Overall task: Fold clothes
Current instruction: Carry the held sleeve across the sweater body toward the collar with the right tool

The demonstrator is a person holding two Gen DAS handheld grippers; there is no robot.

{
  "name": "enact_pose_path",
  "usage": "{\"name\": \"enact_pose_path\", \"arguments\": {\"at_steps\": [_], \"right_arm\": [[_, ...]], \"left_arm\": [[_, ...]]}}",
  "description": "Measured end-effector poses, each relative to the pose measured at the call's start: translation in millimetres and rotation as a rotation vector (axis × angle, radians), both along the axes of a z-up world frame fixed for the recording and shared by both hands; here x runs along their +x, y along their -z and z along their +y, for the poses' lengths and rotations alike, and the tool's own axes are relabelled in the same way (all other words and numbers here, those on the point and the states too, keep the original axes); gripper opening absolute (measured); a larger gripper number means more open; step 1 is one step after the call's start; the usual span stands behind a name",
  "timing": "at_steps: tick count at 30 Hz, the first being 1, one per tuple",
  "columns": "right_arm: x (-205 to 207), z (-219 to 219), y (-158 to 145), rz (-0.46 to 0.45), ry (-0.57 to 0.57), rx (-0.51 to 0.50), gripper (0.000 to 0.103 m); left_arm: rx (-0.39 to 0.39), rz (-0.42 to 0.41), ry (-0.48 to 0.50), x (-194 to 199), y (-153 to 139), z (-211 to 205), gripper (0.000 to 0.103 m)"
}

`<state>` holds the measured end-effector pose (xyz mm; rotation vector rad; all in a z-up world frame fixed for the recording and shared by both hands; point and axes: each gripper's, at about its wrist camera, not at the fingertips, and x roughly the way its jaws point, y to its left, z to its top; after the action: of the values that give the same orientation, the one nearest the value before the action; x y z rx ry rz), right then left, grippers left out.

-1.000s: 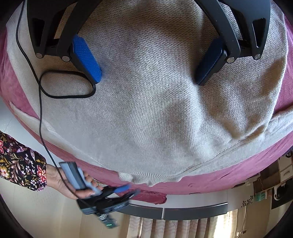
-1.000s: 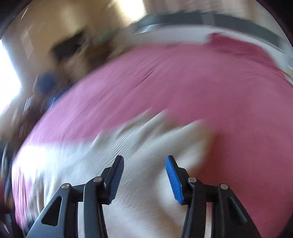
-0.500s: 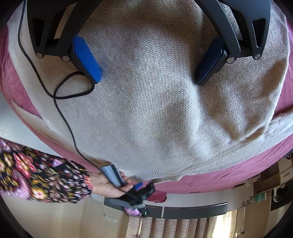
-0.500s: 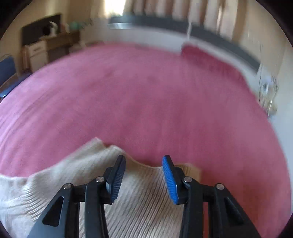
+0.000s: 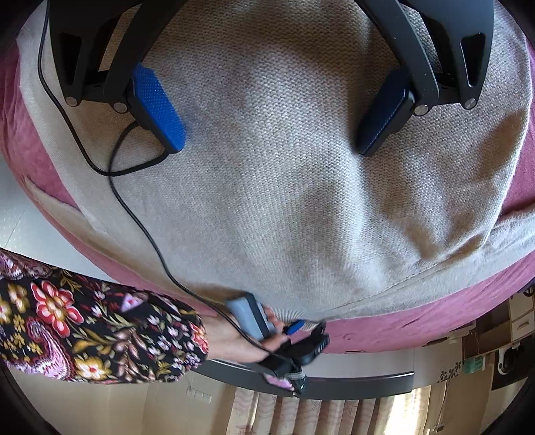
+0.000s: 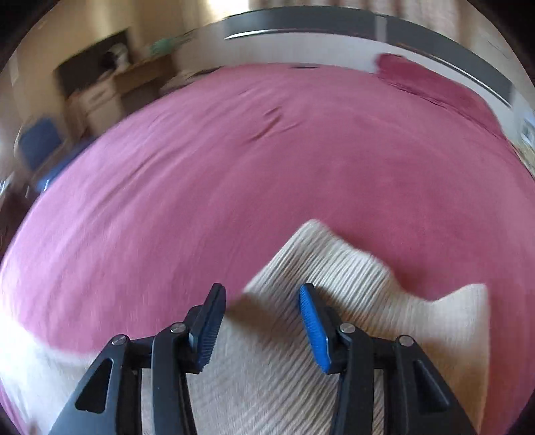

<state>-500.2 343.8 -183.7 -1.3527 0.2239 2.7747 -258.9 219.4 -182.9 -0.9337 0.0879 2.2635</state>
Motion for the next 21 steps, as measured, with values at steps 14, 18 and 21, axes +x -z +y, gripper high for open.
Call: {"name": "enact_pose_path", "arguments": {"at_steps": [14, 18, 21], "right_arm": [[325.1, 111.6, -45.0, -0.007, 0.202, -0.097, 0.047], [357.5, 166.6, -21.6, -0.03, 0.346, -0.18, 0.047], [343.4, 183.2, -10.0, 0.008, 0.321, -0.342, 0.047]], "left_arm": [[-0.053, -0.001, -0.004, -1.5, -4.0, 7.6, 0.103], [-0.075, 0.006, -0.005, 4.0, -5.2, 10.4, 0.103], [-0.084, 0.008, -0.007, 3.9, -4.5, 11.5, 0.103]]}}
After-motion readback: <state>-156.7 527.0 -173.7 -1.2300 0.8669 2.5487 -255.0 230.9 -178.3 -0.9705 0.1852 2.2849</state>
